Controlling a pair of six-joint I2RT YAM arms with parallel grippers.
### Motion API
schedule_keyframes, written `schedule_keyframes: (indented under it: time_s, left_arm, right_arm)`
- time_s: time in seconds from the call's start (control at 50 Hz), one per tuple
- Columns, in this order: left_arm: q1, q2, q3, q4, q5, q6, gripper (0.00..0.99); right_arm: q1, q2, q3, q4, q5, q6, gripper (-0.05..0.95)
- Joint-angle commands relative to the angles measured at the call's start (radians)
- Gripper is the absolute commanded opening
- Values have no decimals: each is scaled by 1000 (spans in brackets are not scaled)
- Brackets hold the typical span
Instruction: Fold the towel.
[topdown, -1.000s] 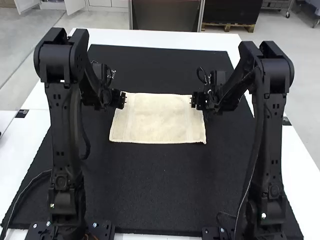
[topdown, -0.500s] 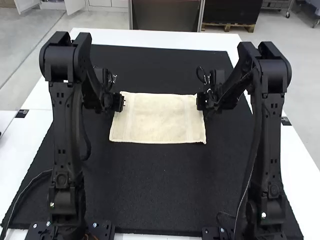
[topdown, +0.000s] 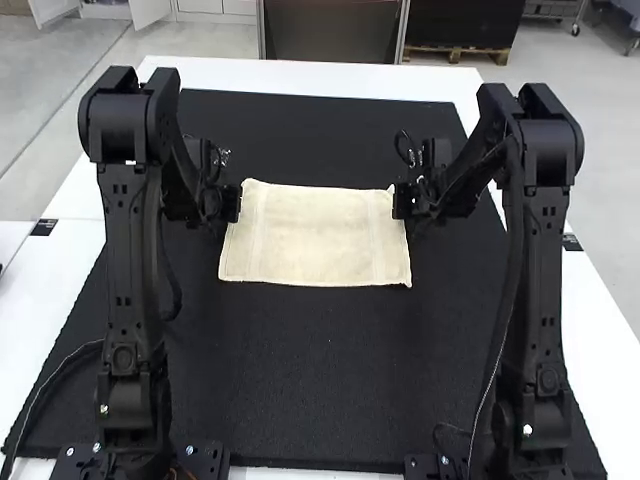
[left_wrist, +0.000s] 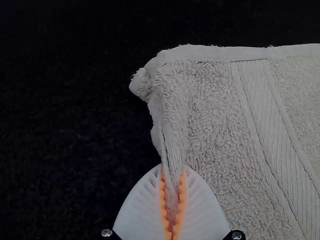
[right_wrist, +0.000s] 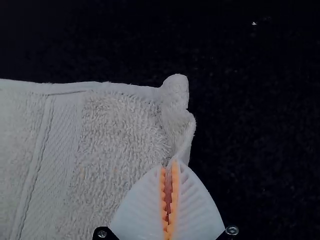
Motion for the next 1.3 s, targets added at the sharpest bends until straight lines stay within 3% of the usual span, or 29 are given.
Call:
schedule_keyframes:
  time_s: [0.0,0.34,0.74,1.28]
  left_arm:
    - [21,-17,-3,-3,11,-12,21]
    - [21,-106,-12,-17,72,-45,16]
    - [22,-201,-71,-43,106,-43,15]
    - [97,-325,-236,-44,136,1,15]
  right_arm:
    - [5,-31,-27,-23,-90,21,-18]
    - [-18,-155,-92,-8,-122,24,-20]
    - [-61,-253,-130,9,-156,29,-18]
    - [-95,-373,-204,-80,-240,30,-18]
